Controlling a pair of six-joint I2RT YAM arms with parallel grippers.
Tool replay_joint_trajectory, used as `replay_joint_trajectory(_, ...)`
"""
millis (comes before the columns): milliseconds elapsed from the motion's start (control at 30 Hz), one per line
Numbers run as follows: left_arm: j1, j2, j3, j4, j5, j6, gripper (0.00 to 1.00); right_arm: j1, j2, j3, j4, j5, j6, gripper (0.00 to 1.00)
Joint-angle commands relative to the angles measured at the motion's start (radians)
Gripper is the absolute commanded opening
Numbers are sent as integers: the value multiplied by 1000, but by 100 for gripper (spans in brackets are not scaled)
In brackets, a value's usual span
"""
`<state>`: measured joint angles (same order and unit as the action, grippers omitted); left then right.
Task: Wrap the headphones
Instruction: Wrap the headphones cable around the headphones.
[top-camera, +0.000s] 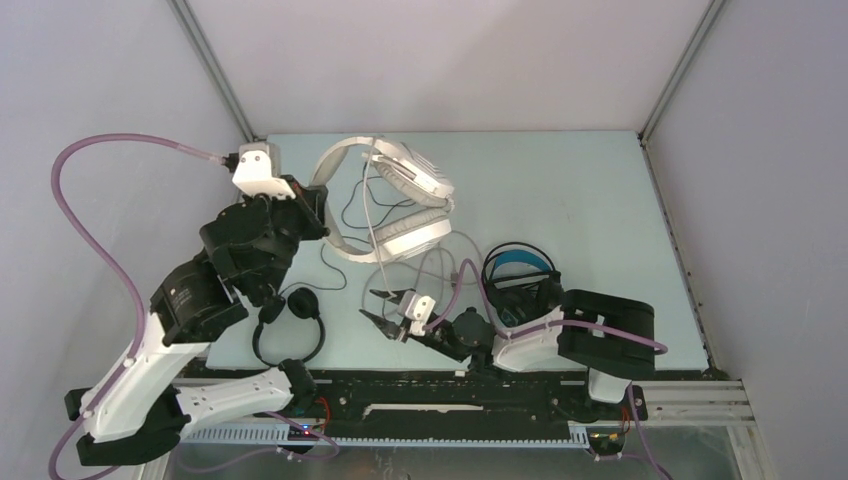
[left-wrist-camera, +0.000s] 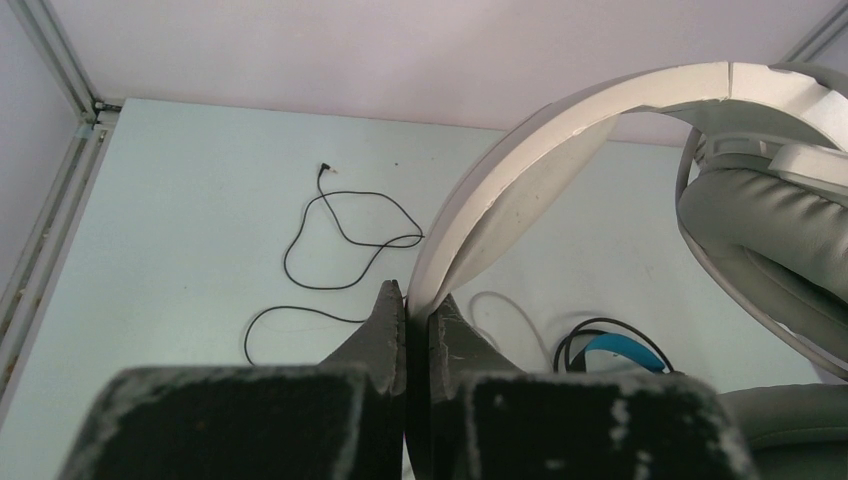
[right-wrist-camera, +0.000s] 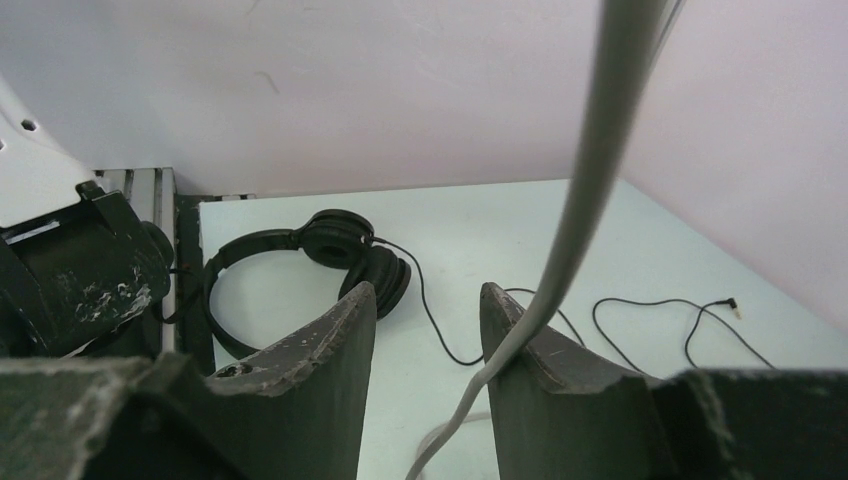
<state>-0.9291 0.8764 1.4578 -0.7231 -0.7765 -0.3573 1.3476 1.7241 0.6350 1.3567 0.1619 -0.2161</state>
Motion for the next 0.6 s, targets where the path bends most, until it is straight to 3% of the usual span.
replay_joint_trajectory(0,6,-29,79,82,34,-77,0,-5,68,0,135,4,61,45)
replay_joint_trajectory(233,6,-40,90,79,100,-78,0,-3,153,1,160,92,102,30)
replay_joint_trajectory(400,6,-61,135,55,135,-82,0,-5,154,-1,155,131,78,2)
replay_joint_trajectory(567,6,-112,148,16,206,-116,0,-32,140,-25,154,187,102,0)
